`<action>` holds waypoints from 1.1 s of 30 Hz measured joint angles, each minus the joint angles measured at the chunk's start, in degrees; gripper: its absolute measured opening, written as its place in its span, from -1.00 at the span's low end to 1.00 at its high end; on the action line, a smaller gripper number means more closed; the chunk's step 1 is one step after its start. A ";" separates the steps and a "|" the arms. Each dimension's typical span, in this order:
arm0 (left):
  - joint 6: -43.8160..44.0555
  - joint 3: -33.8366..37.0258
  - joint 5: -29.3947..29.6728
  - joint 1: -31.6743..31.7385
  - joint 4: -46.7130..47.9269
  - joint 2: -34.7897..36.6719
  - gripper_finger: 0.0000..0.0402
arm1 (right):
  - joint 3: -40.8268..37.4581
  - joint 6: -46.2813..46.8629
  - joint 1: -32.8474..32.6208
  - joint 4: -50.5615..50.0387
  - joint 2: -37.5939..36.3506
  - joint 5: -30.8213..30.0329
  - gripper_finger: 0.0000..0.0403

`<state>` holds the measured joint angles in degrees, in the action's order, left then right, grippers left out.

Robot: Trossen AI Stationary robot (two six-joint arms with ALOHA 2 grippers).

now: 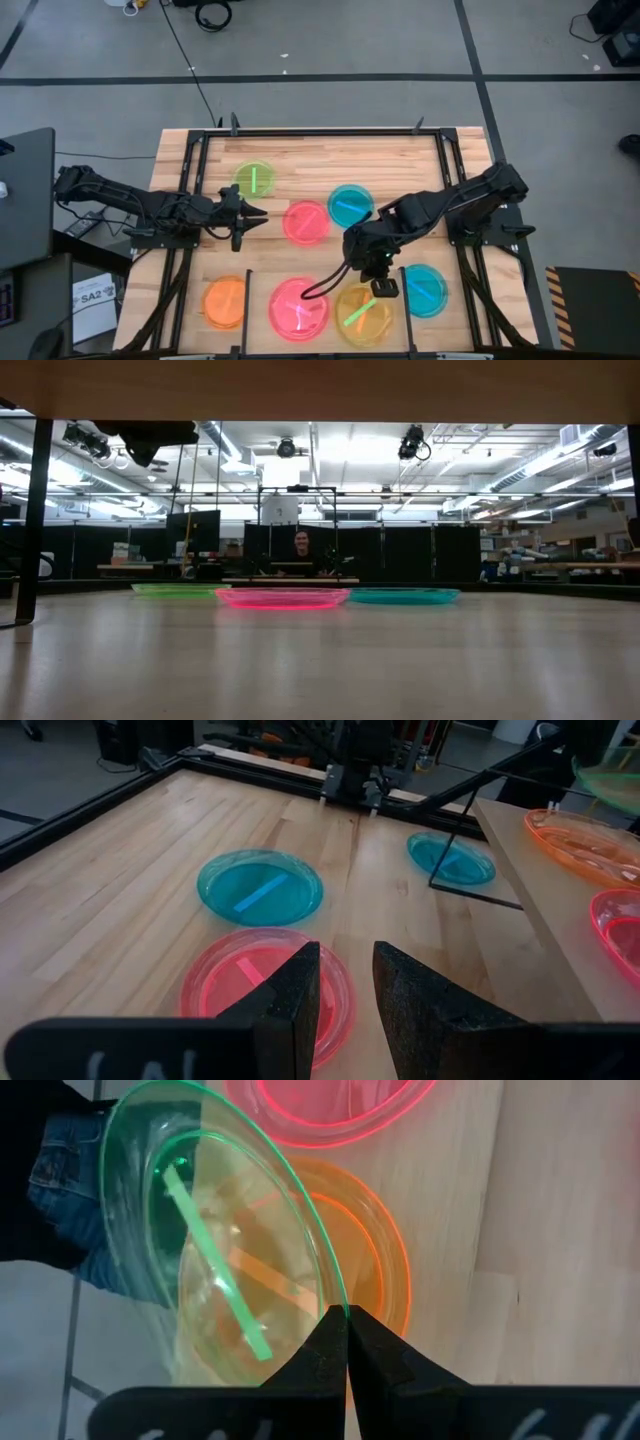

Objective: Place and stack plates onto a shelf
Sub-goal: Stack the right green plate on top of the orange plate

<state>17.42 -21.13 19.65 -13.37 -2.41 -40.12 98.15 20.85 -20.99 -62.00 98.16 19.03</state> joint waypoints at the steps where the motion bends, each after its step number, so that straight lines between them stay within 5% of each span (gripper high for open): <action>1: 0.00 -0.06 0.00 0.02 0.33 0.00 -0.49 | 0.00 -0.10 0.03 -0.04 0.13 -0.02 -0.96; 33: 0.38 -0.03 -0.01 0.02 0.57 0.00 -0.49 | -0.02 -3.04 0.04 -2.40 2.89 0.11 -0.82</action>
<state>17.80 -21.17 19.64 -13.34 -1.84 -40.12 98.13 17.82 -20.95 -64.40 101.06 19.14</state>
